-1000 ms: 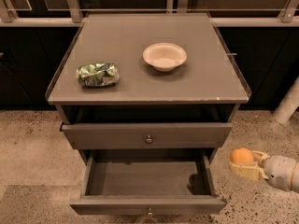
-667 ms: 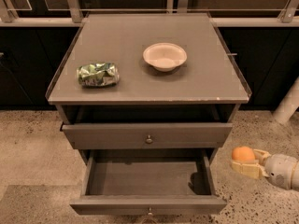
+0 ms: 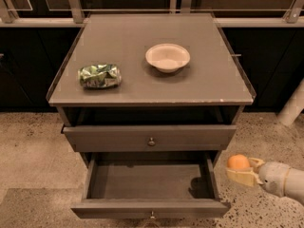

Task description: Place orange into middle drawer

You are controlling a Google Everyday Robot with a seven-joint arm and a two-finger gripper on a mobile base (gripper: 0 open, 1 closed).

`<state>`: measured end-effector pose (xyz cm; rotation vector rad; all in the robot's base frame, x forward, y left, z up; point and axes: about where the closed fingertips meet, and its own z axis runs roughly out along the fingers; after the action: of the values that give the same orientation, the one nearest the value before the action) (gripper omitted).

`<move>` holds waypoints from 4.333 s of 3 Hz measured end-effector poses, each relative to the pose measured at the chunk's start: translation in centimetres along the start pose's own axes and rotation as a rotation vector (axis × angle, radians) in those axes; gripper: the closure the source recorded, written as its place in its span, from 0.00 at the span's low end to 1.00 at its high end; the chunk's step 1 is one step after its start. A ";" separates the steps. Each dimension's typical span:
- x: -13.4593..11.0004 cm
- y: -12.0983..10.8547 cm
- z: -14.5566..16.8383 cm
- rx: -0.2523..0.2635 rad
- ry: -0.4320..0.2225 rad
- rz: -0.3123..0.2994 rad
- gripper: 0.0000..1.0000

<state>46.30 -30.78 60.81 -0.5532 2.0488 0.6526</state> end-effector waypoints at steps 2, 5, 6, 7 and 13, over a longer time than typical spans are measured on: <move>6.1 4.1 7.5 -0.082 0.082 0.036 1.00; 8.4 5.8 14.4 -0.199 0.124 -0.003 1.00; 9.9 6.5 17.7 -0.255 0.162 -0.016 1.00; 10.0 7.0 18.6 -0.273 0.173 -0.023 1.00; 15.6 3.8 27.3 -0.235 0.323 -0.110 0.67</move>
Offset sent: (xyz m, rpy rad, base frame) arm -0.0138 0.1095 -0.1153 0.0077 0.1277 0.1199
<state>52.97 -12.72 35.69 -0.9539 2.2321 0.7844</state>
